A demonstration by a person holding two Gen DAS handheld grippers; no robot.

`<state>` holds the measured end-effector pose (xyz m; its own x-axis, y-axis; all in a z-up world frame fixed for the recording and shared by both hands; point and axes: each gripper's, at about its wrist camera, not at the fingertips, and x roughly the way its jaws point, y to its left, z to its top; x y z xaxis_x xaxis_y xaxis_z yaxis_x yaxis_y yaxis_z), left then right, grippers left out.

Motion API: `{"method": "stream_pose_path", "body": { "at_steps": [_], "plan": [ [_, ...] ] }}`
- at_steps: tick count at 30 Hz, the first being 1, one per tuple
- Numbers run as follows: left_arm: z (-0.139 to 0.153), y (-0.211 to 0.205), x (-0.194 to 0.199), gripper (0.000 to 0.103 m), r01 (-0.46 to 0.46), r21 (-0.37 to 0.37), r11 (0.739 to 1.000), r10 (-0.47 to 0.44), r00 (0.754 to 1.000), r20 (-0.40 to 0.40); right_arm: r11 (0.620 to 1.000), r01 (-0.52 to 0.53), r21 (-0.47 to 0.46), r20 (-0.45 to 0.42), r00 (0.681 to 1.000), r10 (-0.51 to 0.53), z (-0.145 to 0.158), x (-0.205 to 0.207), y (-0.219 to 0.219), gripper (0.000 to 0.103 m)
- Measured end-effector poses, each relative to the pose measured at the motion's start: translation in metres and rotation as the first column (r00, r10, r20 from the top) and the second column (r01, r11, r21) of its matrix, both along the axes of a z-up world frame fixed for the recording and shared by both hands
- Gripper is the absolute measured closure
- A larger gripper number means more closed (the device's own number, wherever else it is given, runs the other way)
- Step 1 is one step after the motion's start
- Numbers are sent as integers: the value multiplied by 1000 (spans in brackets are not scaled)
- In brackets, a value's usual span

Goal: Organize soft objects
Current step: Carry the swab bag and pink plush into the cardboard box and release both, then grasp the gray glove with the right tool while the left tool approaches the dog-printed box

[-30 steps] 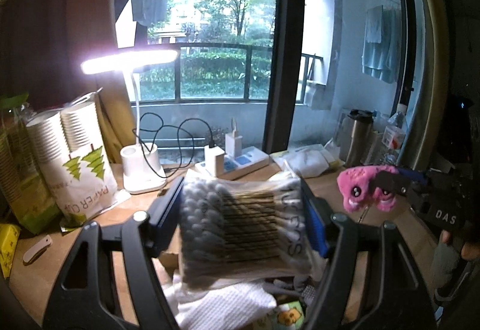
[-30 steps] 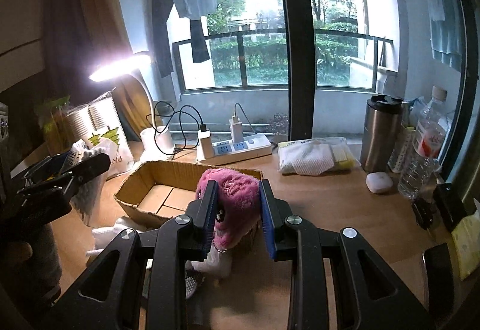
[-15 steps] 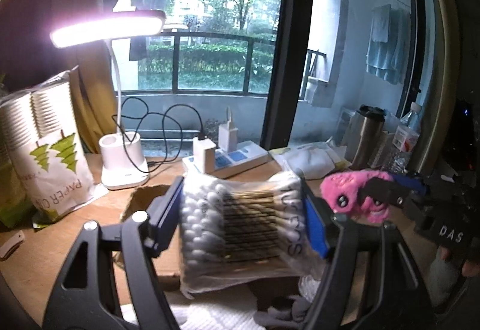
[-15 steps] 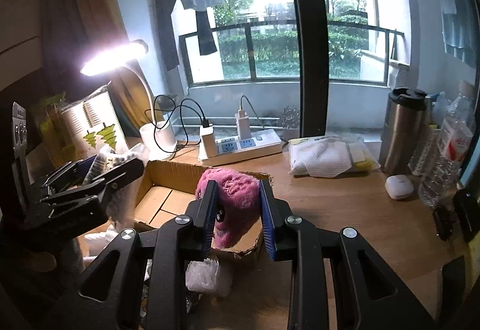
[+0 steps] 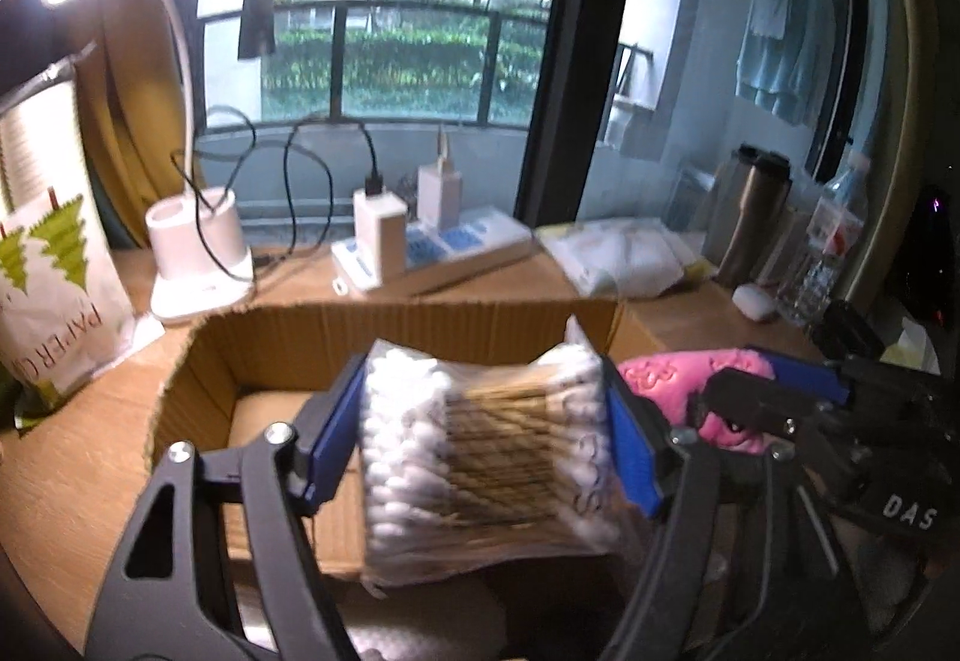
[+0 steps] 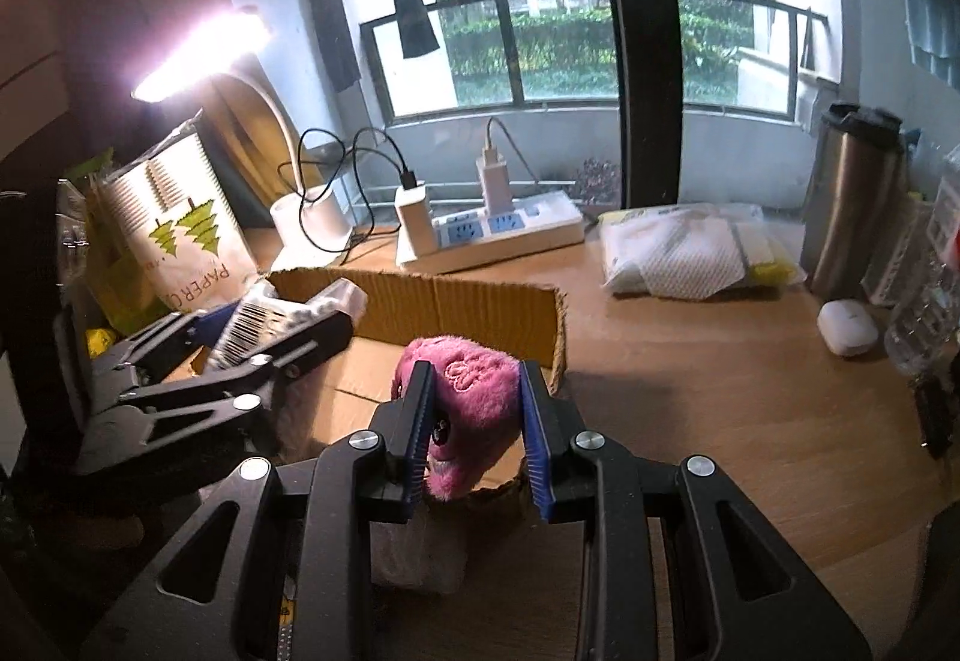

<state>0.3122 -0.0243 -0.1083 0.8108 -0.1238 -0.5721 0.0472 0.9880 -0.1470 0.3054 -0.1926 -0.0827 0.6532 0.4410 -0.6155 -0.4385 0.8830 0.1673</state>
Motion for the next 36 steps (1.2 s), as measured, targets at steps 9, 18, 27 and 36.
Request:
{"method": "stream_pose_path", "body": {
  "at_steps": [9,18,27,36],
  "plan": [
    [6,6,-9,15,-6,4,1000,6,1000,-3,1000,-4,-6,-50,999,3,-9,7,5,55],
    [24,24,-36,14,-23,-3,1000,23,999,43,999,32,-27,-26,999,-33,2,-10,5,52],
    [43,34,-79,14,-1,-41,999,4,996,86,998,45,-40,46,998,-43,28,-49,10,52],
    [55,40,-115,14,28,-44,999,-22,993,112,998,53,-45,90,995,-49,42,-85,14,52]
  ]
}}
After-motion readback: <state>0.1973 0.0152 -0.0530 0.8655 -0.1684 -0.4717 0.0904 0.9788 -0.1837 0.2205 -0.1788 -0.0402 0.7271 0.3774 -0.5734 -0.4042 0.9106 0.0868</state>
